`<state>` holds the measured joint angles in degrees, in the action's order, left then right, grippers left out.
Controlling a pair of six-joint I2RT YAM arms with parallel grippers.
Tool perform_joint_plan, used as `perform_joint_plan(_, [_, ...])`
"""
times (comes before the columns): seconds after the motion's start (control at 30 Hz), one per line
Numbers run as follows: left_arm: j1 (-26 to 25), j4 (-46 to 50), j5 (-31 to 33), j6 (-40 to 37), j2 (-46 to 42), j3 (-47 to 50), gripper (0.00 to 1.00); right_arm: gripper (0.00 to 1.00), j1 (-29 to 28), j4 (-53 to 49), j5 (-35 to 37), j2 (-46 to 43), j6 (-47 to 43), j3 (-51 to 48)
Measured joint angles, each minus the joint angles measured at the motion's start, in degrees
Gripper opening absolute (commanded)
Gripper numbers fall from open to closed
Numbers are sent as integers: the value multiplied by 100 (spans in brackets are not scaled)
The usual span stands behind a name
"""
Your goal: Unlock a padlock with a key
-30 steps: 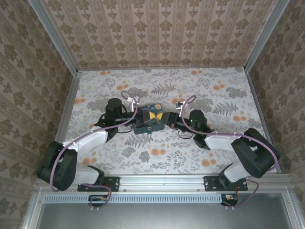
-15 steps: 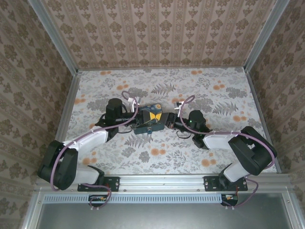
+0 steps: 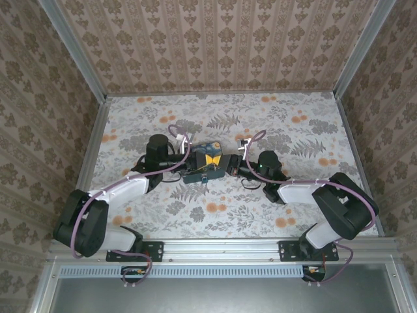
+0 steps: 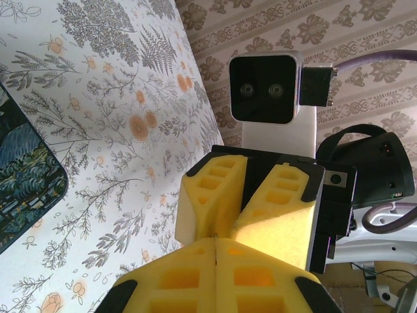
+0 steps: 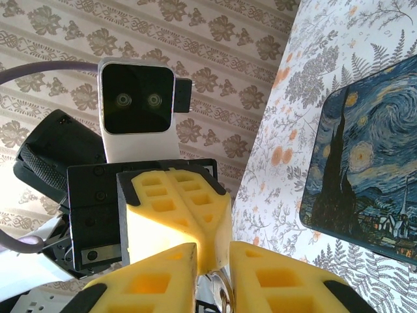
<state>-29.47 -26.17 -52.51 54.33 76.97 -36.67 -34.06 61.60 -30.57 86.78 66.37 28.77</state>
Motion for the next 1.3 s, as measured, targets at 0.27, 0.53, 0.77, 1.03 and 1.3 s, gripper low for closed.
perform_joint_plan(0.27, [26,0,-2,0,9,-11,0,18,0,44,-26,0,2,-42])
perform_joint_plan(0.53, [33,4,-4,0,24,-20,0,13,0,136,-35,24,0,-109])
perform_joint_plan(0.77, [37,9,-22,-22,24,-20,0,13,0,149,-48,35,0,-109])
perform_joint_plan(1.03, [109,144,-87,-151,98,-57,0,4,0,153,-127,170,2,-42])
perform_joint_plan(1.3, [146,267,-173,-234,188,-138,0,0,0,149,-131,212,0,-31])
